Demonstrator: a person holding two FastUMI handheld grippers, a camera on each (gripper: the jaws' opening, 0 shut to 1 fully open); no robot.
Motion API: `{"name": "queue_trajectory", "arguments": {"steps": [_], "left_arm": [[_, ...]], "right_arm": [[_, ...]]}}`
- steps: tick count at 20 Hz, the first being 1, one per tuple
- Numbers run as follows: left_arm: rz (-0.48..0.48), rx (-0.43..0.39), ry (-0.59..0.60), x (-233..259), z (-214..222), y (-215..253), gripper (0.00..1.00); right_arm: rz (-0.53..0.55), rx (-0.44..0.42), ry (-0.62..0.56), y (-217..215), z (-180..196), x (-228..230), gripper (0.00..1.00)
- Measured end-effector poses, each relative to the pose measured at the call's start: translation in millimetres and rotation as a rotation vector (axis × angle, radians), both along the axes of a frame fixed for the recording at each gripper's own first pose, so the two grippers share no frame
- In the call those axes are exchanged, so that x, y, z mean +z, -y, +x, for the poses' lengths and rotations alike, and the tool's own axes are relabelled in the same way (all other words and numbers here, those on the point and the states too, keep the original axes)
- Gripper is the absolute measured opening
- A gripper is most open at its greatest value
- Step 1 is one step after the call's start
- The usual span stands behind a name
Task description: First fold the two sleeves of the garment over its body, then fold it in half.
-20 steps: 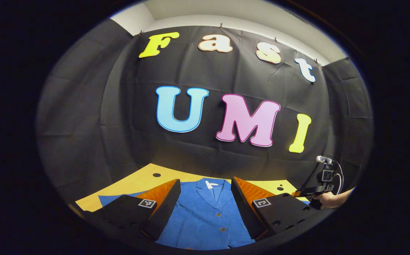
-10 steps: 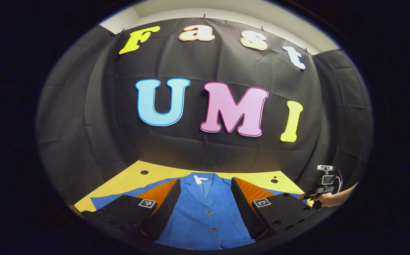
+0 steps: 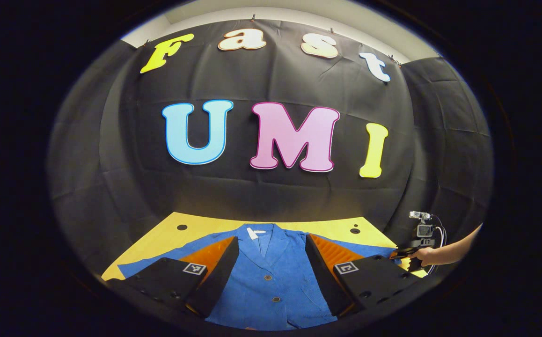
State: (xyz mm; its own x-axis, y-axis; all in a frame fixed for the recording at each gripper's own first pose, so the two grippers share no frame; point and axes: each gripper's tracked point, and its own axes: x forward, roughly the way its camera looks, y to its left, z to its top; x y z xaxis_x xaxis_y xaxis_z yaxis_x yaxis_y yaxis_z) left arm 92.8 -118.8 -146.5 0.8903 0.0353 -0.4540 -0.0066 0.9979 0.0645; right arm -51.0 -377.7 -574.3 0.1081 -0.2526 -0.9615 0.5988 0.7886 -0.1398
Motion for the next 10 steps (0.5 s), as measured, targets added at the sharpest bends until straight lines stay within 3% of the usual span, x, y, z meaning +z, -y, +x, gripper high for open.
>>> {"name": "queue_trajectory", "arguments": {"steps": [4, 6, 10], "left_arm": [[-0.008, 0.035, -0.007, -0.4, -9.0, -10.7, 0.82], [-0.024, 0.069, -0.005, -0.5, -14.5, -20.1, 0.82], [-0.049, 0.149, -0.014, -2.2, -26.4, -50.4, 0.82]], "right_arm": [[0.061, -0.027, 0.014, -10.1, 6.3, -0.8, 0.07], [0.106, -0.03, 0.04, -15.1, 10.7, -1.5, 0.05], [0.075, 0.025, 0.048, -20.0, 22.4, 8.8, 0.05]]}}
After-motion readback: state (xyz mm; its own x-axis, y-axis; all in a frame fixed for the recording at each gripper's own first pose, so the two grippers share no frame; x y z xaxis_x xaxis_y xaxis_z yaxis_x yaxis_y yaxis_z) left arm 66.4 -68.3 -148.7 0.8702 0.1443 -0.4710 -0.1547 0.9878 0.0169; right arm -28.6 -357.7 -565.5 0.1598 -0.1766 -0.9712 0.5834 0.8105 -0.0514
